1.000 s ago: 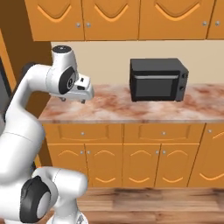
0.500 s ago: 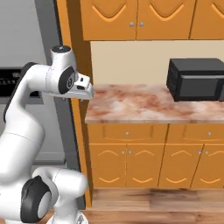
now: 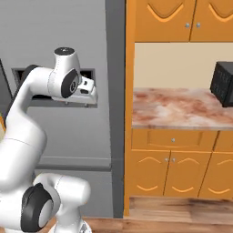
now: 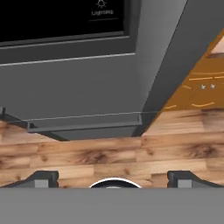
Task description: Navigate to the fridge.
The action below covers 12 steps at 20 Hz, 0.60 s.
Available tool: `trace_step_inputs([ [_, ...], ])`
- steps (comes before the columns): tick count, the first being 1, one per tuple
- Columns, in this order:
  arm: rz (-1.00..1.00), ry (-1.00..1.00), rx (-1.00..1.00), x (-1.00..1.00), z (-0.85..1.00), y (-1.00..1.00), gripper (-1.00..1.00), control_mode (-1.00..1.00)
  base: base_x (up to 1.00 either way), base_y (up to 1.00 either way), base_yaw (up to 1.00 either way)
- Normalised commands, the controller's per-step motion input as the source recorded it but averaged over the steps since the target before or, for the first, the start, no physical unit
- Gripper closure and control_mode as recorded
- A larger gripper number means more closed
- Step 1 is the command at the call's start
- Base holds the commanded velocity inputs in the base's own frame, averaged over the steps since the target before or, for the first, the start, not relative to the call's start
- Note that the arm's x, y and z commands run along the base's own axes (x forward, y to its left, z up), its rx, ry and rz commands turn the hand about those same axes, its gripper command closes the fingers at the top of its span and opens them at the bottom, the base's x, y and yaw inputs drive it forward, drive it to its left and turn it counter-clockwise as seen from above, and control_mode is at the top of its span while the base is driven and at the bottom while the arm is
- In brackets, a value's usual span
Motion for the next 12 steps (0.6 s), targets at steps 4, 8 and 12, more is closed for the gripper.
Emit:
trace_step_inputs([
  [4,0.00,0.00,0.00,0.00,0.00,0.00,-1.00,1.00,-0.09,0.63,0.00],
  [8,0.00,0.00,0.00,0.00,0.00,0.00,-1.00,1.00,0.03,0.00,0.00],
  [12,0.00,0.00,0.00,0.00,0.00,0.00,-1.00,1.00,0.46,0.09,0.00],
])
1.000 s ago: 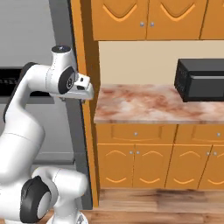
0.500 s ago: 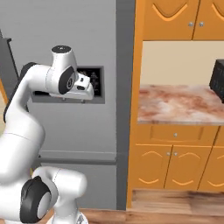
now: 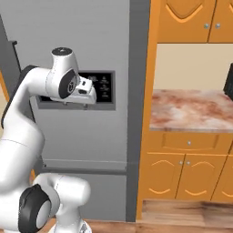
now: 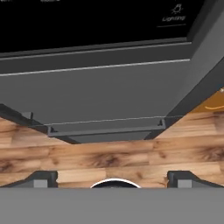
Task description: Navigate to the fridge.
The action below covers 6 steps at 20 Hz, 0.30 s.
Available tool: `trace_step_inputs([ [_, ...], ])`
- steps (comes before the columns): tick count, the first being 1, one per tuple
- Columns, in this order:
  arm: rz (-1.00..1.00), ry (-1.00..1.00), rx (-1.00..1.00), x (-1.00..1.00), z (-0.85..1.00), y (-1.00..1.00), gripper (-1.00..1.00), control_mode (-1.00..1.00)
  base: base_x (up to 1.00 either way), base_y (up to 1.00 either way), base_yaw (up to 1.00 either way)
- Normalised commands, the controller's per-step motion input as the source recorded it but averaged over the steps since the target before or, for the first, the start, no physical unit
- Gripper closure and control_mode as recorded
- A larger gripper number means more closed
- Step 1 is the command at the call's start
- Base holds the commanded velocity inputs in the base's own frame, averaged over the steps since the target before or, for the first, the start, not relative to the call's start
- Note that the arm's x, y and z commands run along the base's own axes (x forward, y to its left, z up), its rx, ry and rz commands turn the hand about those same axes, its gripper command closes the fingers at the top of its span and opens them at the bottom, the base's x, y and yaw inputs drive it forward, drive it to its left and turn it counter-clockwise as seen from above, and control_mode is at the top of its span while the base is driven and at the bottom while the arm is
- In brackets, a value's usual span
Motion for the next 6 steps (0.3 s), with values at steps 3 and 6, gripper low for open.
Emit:
trace_step_inputs([
  [3,0.00,0.00,0.00,0.00,0.00,0.00,-1.00,1.00,0.49,0.23,0.00],
  [6,0.00,0.00,0.00,0.00,0.00,0.00,-1.00,1.00,0.03,0.05,0.00],
])
